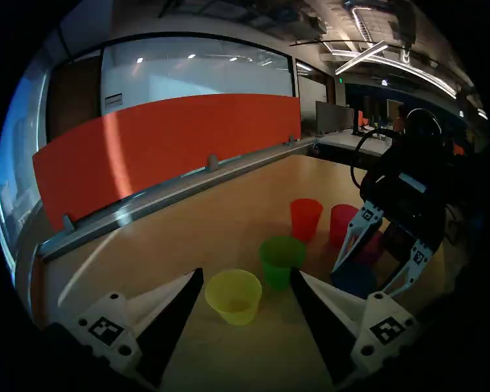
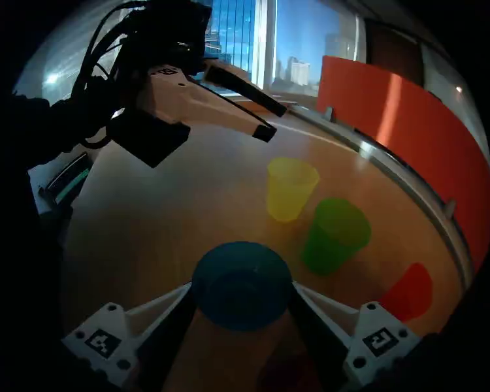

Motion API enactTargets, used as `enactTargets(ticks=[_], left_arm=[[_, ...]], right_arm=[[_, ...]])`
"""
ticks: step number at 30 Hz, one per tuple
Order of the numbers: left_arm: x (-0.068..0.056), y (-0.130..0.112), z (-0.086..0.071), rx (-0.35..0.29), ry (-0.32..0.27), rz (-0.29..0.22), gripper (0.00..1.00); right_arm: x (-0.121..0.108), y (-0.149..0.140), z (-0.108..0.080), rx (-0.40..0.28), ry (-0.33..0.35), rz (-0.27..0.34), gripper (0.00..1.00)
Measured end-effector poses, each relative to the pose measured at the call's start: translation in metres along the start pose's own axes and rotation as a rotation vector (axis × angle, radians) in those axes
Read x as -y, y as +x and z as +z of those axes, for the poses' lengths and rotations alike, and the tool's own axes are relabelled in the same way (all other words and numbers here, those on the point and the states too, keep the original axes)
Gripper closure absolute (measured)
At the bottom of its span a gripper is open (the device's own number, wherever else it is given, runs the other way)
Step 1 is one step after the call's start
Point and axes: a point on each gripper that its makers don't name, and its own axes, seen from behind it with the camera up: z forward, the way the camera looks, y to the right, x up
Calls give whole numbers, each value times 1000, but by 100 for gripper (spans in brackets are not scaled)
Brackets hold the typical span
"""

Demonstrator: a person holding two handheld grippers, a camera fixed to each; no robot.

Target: Pour water

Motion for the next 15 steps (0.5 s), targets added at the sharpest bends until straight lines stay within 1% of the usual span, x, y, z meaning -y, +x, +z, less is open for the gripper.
enactTargets(ticks=[9,15], left_arm=[[-4,0,0,3,-8,6,2],[-9,-1,2,11,-17,12,2]], right_arm=[[2,1,-5,-26,0,16,9],[4,13,-18,-76,3,38,9]])
